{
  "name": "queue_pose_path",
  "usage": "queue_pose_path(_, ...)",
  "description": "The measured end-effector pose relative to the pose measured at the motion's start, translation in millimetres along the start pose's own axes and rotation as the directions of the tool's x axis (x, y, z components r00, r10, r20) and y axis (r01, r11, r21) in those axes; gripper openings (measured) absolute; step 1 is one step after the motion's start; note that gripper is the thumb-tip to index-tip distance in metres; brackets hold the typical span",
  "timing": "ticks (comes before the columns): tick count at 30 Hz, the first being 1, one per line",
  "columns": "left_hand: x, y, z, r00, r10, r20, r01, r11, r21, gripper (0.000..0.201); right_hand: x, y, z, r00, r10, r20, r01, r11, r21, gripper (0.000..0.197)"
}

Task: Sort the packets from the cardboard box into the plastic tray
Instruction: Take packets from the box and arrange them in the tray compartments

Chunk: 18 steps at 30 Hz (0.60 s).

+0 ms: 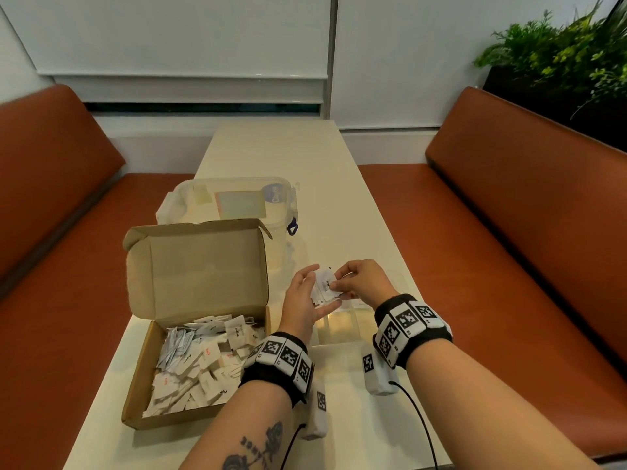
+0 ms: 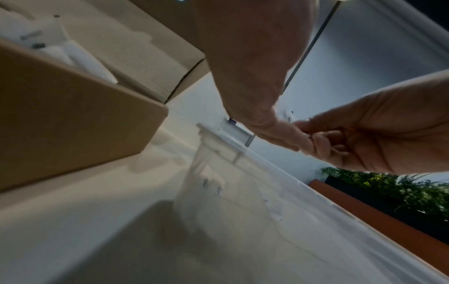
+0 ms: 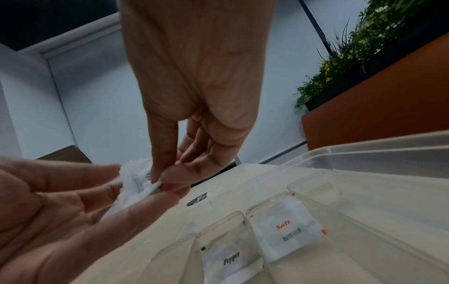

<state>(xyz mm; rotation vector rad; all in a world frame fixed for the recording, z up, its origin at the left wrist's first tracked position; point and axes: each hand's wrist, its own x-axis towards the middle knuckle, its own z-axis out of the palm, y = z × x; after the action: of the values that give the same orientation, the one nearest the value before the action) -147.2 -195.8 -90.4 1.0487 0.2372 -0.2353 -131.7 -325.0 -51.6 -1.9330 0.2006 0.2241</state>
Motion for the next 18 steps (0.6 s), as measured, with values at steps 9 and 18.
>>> queue_pose_path(9,0,-5,-16,1.0,0.007,0.009,-0.007,1.0,0.029,0.031,3,2,6,1.0,0.021,0.02,-0.021,0.999,-0.034,0.009)
queue_pose_path(18,6,-7,-18,0.998,0.053,-0.035,-0.051,0.997,0.062,0.028,7,-6,5,0.997,0.053,0.047,-0.051,0.998,-0.044,0.004)
